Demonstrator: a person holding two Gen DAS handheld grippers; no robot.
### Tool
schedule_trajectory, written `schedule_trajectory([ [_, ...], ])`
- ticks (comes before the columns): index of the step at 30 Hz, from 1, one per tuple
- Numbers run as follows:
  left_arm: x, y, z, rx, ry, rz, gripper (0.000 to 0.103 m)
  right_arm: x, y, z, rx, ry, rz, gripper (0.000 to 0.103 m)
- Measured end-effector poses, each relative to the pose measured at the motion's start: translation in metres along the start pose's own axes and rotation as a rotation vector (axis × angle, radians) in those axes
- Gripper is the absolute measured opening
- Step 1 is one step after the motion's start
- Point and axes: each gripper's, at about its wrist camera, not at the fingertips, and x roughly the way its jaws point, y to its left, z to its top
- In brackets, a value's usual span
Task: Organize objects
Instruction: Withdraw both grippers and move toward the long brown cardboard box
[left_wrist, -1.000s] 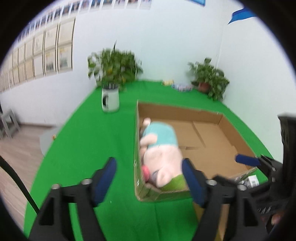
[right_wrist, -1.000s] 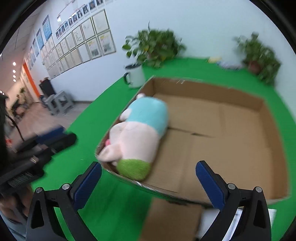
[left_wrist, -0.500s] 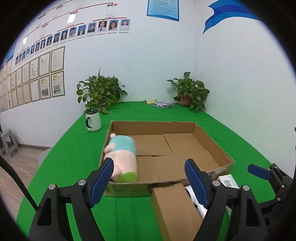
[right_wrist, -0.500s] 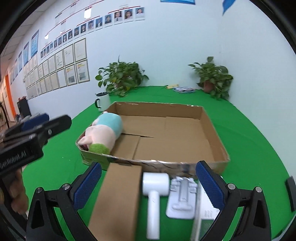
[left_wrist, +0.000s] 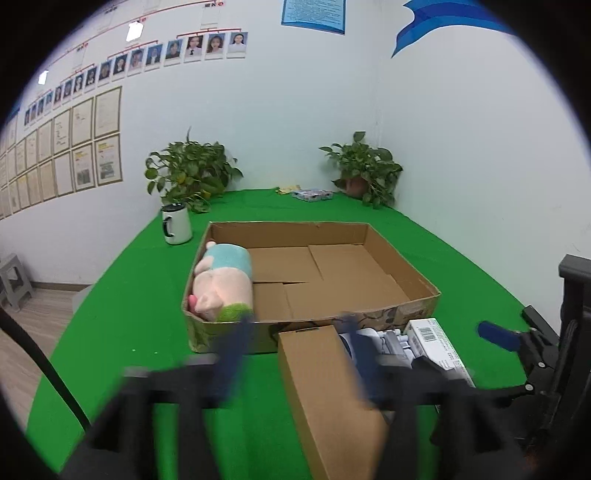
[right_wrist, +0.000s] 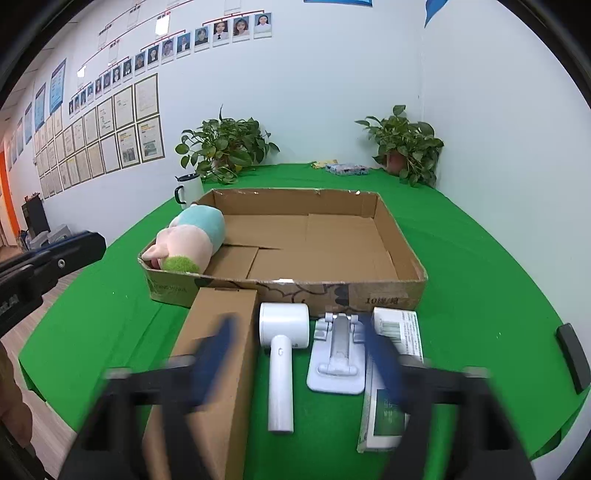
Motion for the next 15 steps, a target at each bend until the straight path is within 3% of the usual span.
schedule_trajectory([
  [2, -0.009, 0.002, -0.005, -0.019, -0.039, -0.005, 0.087, -0.004, -0.004, -0.001, 0.014, -0.007, 0.013, 0.102],
  [15, -0.003, 0.000, -0.021, -0.070, 0.028, -0.100, 0.087, -0.031, -0.012, -0.022, -0.003, -0.002, 0.066, 0.103],
])
